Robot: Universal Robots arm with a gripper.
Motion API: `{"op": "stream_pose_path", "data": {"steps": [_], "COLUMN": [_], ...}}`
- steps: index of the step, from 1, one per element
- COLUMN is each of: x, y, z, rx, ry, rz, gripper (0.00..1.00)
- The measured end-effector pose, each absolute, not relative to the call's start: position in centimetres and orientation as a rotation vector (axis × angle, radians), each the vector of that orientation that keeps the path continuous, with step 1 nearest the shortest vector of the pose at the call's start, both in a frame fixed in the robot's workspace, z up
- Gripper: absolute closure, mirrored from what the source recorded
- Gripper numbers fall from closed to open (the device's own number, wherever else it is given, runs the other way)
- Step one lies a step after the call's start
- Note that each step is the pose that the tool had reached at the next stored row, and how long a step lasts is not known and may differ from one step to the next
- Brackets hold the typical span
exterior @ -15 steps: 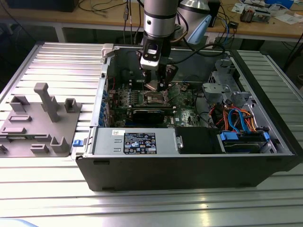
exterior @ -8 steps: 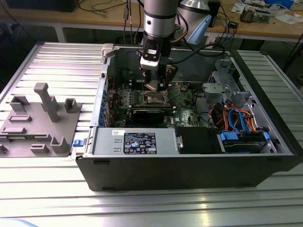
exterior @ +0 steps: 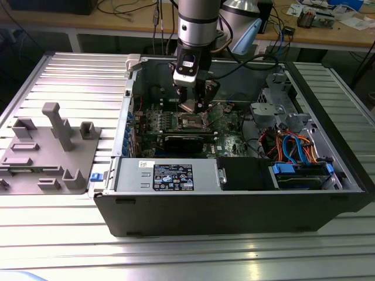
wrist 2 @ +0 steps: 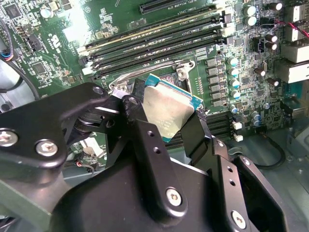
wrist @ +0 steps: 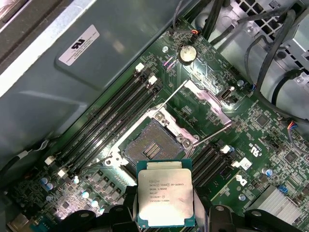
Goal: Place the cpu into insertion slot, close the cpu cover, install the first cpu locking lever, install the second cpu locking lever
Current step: 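Place the cpu into insertion slot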
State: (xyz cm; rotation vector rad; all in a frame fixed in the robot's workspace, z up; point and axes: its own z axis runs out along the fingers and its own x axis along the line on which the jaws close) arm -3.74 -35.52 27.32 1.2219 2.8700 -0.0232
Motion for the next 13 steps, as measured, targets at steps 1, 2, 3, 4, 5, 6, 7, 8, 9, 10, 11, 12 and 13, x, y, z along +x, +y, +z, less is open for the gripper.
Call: {"op": "stream_pose_path", "data": {"steps": [1,2,3,4,5,6,7,8,9,10,11,12,13], "x": [-3.74,-3.74,-3.74,-3.74,-3.74,-3.74,-3.74,-3.74,-3.74,-3.74,-3.74,-3.74,-3.74], "y": [-35.52,-35.52,-35.52,-35.52,-35.52,-35.52,-35.52,-35.52,-35.52,-35.52,-35.52,-35.52,-35.52], "z": [27.32,27.32,27.32,27.32,27.32,27.32,27.31,27.31,27.31,27.31,27.31,27.31,27.31], "rx": [1.223,1.224,1.226,1.227,1.229,1.230,1.231,1.232,1.233,1.235,1.236,1.237,1.238], "ry": [2.869,2.869,2.868,2.868,2.867,2.867,2.866,2.866,2.865,2.864,2.864,2.864,2.863], "rz": [-0.023,-0.023,-0.023,-0.023,-0.023,-0.023,-0.023,-0.023,-0.023,-0.024,-0.023,-0.023,-0.023], "gripper": [0.45,0.45,0.45,0.45,0.45,0.45,0.45,0.45,0.45,0.45,0.45,0.45,0.45]}}
